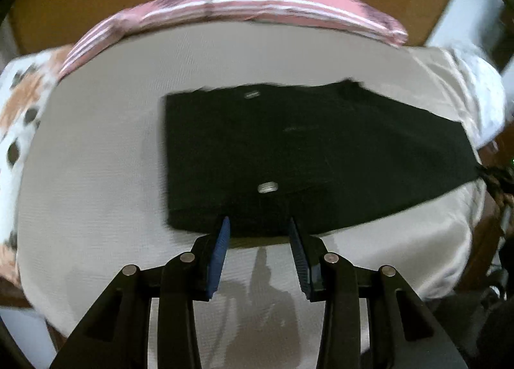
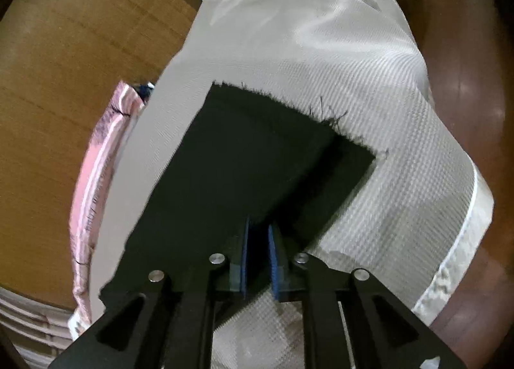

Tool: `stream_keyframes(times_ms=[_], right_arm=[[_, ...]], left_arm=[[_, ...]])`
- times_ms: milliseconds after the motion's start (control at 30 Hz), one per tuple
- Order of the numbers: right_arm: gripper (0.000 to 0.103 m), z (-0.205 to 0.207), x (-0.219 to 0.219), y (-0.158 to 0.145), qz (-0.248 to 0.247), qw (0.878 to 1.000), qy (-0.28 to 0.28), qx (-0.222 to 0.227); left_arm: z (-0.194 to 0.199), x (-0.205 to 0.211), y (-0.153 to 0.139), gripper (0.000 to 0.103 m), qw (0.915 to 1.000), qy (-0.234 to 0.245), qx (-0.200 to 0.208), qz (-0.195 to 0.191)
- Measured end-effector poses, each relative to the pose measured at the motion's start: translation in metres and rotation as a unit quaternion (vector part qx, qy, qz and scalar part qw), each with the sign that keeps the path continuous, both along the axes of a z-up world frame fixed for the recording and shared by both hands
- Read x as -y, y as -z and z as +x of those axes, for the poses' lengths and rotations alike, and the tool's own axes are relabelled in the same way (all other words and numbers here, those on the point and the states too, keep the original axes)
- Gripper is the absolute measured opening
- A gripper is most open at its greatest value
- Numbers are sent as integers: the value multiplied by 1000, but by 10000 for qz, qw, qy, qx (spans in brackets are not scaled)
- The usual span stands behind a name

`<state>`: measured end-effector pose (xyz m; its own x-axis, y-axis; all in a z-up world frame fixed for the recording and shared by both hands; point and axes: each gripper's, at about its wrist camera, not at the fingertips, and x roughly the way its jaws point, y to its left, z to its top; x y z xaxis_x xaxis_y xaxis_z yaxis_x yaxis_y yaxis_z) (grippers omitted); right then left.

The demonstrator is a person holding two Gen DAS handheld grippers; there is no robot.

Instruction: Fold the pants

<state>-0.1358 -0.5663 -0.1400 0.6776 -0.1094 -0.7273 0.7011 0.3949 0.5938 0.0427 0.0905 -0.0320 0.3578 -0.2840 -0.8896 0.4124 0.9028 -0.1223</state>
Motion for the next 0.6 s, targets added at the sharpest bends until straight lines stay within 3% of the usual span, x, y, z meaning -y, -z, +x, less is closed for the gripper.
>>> stream_keyframes(times_ms=[167, 333, 467, 600], right_arm=[[12, -6, 22, 2, 12, 9997, 234, -20], [12, -24, 42, 4, 125, 9987, 487, 117], [4, -24, 45, -4, -119, 9993, 367, -25], [3, -27, 32, -25, -782, 9960, 246, -343]], left_arm=[[0, 62, -1, 41, 9967, 781, 86, -205], [7, 124, 10, 41, 9878, 1411, -60, -654], [15, 167, 28, 41, 9818, 1684, -348, -808], [13, 196, 43, 41, 9752, 2022, -575, -693]])
